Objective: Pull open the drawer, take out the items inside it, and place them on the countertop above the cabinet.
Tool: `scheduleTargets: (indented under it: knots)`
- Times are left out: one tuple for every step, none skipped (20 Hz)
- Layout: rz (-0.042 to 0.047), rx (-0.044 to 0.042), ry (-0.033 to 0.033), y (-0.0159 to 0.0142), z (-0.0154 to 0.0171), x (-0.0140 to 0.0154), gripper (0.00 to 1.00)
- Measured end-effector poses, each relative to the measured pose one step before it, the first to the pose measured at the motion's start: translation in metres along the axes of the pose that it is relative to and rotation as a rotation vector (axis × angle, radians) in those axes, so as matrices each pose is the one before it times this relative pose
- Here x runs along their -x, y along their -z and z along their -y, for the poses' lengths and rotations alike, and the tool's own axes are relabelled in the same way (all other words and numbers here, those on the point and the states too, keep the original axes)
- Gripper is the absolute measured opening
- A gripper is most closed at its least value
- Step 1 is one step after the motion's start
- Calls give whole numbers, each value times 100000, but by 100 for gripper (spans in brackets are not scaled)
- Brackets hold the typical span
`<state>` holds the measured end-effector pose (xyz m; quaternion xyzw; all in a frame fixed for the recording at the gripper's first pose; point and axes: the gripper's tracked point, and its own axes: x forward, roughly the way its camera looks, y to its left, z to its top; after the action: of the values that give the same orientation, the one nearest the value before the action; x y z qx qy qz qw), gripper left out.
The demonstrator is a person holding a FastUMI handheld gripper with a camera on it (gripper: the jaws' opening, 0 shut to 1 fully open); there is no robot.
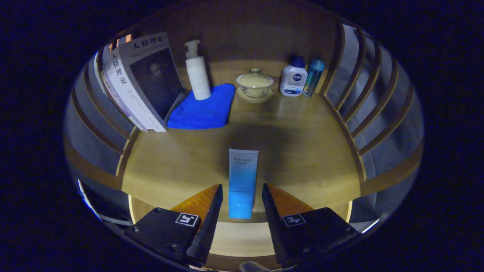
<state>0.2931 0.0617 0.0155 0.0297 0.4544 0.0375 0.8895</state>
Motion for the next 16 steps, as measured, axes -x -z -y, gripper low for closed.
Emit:
scheduleTargets:
  knots:
    - [1398,-157,-1009,277,-331,501,67]
    - [1574,711,-583,280,-195,505,67]
    - [2312,323,-500,316,-162,704,67]
    - [2055,-424,-1021,406,-319,618,67]
    - [1860,-428,-1095,555,-411,598,67]
    - [1794,-568,-1507,593,-378,550,67]
    - [1908,-138,-427,698,54,158,67]
    - [1932,207,-28,654,176,485,67]
    - [2485,189,62,598,43,416,67]
    - [2385,711,-32,638,30,433,67]
    - [3030,-263,-98,418,-100,635,67]
    - [3111,804,191,456,-46,709,67]
    - [3102,1368,474,597,150,747,66]
    - [3955,734,-38,223,-44,1090,67]
    - [4118,367,-258,107,-276,1135,67]
    - [3857,1184,-613,156,-240,1392,67]
